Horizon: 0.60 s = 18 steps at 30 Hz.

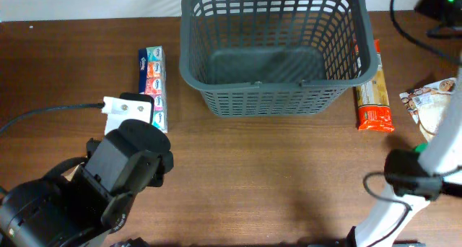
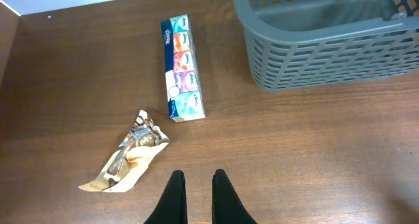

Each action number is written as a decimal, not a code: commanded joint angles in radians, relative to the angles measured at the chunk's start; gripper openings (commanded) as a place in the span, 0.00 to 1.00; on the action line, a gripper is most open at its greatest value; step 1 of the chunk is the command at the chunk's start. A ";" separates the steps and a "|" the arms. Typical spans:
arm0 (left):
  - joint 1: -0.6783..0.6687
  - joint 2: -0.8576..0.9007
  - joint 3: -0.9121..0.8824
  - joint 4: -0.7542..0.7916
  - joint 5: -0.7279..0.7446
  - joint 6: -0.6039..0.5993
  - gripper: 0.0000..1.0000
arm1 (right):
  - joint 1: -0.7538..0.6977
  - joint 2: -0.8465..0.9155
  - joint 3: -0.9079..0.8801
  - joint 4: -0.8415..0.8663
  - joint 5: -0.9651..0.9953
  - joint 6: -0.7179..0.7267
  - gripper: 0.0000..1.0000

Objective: Pack container

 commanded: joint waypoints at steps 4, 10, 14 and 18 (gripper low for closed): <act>-0.004 -0.002 -0.002 -0.031 0.027 0.009 0.02 | -0.007 0.171 0.007 0.011 -0.070 -0.011 0.04; -0.004 -0.002 -0.002 -0.031 0.106 0.009 0.02 | -0.007 0.220 0.007 0.057 -0.157 -0.030 0.04; -0.004 -0.002 -0.002 -0.031 0.107 0.009 0.02 | -0.006 0.224 0.007 0.074 -0.212 -0.030 0.04; -0.004 -0.002 -0.002 -0.031 0.107 0.009 0.02 | -0.006 0.224 0.006 0.071 -0.220 -0.040 0.04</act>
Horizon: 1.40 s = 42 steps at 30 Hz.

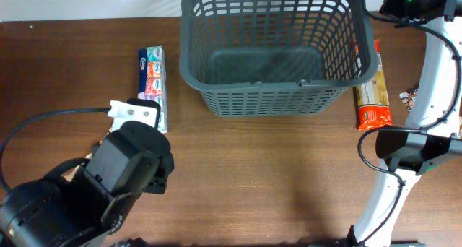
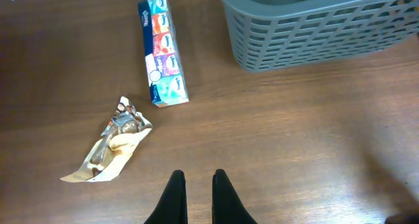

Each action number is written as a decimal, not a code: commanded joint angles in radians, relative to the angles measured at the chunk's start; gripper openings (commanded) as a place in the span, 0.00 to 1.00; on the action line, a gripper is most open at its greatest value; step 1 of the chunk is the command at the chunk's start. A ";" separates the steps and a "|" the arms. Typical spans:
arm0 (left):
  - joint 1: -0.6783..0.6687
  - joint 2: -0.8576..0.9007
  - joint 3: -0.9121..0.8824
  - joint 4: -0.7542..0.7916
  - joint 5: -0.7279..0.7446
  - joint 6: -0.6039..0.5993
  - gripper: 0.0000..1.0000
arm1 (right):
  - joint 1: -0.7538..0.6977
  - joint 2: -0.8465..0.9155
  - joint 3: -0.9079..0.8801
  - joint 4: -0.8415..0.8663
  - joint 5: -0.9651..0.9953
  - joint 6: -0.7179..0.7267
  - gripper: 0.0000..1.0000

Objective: Pack container

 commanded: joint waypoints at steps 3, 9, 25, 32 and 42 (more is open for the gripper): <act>-0.004 -0.002 -0.002 -0.003 0.011 0.009 0.02 | -0.006 -0.003 0.005 -0.008 -0.070 -0.060 0.04; -0.004 -0.002 -0.002 -0.003 0.011 0.009 0.02 | -0.007 -0.003 0.005 -0.011 -0.068 -0.066 0.04; -0.004 -0.002 -0.002 -0.003 0.015 0.009 0.02 | -0.006 -0.003 -0.195 0.015 -0.051 -0.116 0.04; -0.004 -0.002 -0.002 -0.003 0.014 0.009 0.02 | -0.006 -0.003 -0.207 0.032 -0.076 -0.116 0.04; -0.004 -0.002 -0.002 -0.003 0.014 0.009 0.02 | -0.005 -0.003 -0.207 0.051 -0.171 -0.116 0.04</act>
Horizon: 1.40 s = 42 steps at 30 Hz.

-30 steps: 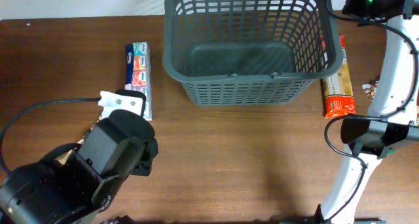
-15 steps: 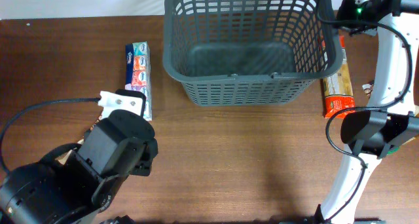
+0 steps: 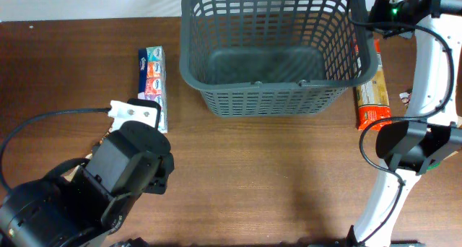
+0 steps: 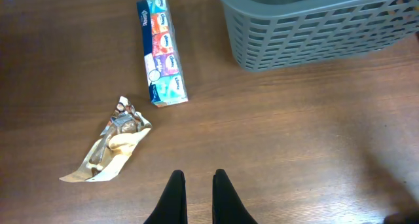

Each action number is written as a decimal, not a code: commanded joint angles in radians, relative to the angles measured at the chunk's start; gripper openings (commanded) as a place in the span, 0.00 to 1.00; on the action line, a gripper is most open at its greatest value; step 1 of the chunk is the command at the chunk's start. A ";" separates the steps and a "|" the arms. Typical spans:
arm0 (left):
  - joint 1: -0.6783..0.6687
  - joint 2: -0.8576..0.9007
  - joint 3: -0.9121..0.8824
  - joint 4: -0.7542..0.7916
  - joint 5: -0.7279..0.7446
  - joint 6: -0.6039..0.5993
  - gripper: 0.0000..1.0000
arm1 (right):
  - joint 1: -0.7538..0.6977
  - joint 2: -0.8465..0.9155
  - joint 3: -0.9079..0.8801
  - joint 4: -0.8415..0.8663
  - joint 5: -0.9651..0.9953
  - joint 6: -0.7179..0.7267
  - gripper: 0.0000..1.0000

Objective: Pack container

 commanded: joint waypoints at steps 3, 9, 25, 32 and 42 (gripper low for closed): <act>-0.004 -0.002 -0.002 -0.003 0.011 0.009 0.02 | -0.005 -0.003 -0.003 0.003 -0.088 -0.011 0.04; -0.004 -0.002 -0.002 -0.003 0.011 0.009 0.02 | 0.009 -0.003 -0.003 0.003 -0.113 -0.011 0.04; -0.004 -0.002 -0.002 -0.003 0.011 0.009 0.02 | 0.074 -0.003 -0.003 0.002 -0.113 -0.033 0.04; -0.004 -0.002 -0.002 -0.003 0.010 0.009 0.02 | 0.089 -0.003 -0.003 -0.004 -0.118 -0.034 0.04; -0.004 -0.002 -0.002 -0.003 0.010 0.009 0.02 | 0.086 -0.003 -0.003 -0.019 -0.113 -0.033 0.04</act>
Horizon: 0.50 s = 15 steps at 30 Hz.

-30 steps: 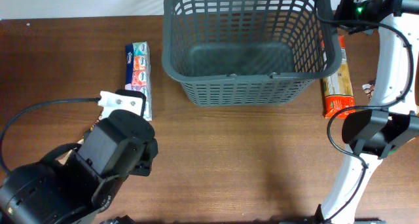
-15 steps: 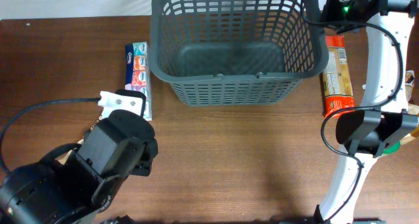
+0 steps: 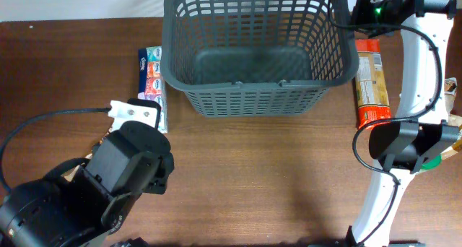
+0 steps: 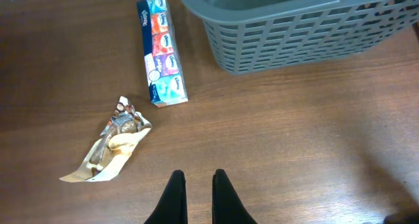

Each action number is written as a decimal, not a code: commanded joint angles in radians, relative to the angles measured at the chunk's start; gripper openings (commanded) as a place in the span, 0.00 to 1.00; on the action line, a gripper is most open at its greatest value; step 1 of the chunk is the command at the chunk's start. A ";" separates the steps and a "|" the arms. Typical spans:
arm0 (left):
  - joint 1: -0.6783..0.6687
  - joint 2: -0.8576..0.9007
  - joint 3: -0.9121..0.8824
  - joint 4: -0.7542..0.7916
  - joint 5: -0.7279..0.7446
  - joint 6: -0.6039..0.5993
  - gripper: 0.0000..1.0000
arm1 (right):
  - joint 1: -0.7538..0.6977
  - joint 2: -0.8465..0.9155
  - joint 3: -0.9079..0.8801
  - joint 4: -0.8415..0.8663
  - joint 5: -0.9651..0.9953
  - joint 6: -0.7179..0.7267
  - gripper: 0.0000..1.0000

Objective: Pack container

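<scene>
The grey mesh basket [image 3: 253, 95] stands at the back middle with nothing in it; its front wall [image 4: 294, 34] shows in the left wrist view. A pack of tissues [image 3: 153, 77] [image 4: 162, 50] lies left of it. A crumpled wrapper [image 4: 108, 149] lies nearer, left of my left gripper [image 4: 196, 175], whose fingers stand close together over bare wood, holding nothing. An orange pasta pack [image 3: 372, 88] lies right of the basket. My right arm [image 3: 379, 7] reaches to the basket's right rim; its jaws cannot be made out.
The left arm's bulk [image 3: 123, 175] covers the front left of the table and hides the wrapper from overhead. A printed bag [image 3: 453, 88] peeks in at the right edge. The right arm's white link [image 3: 422, 66] arches over the pasta pack.
The basket now stands further left, uncovering more of the pasta pack. My right arm's end has also shifted slightly left at the basket's right rim. The left arm has not moved.
At first my right arm was low at the front right and the left wrist sat closer to the tissues. Then the left arm stood slightly further back and the right reached the far right corner. Later it was at the basket's rim; now the basket stands further left.
</scene>
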 commanded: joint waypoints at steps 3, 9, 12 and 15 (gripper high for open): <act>-0.004 -0.002 -0.002 -0.003 0.010 0.009 0.02 | 0.018 -0.003 -0.003 -0.018 -0.032 -0.008 0.04; -0.004 -0.002 -0.002 -0.003 0.007 0.010 0.02 | 0.019 -0.003 -0.003 -0.033 -0.031 -0.008 0.04; -0.004 -0.002 -0.002 -0.003 0.007 0.009 0.02 | 0.019 -0.003 -0.003 -0.033 -0.032 -0.008 0.04; -0.004 -0.002 -0.002 -0.003 0.007 0.009 0.02 | 0.019 -0.003 -0.003 -0.033 -0.036 -0.011 0.04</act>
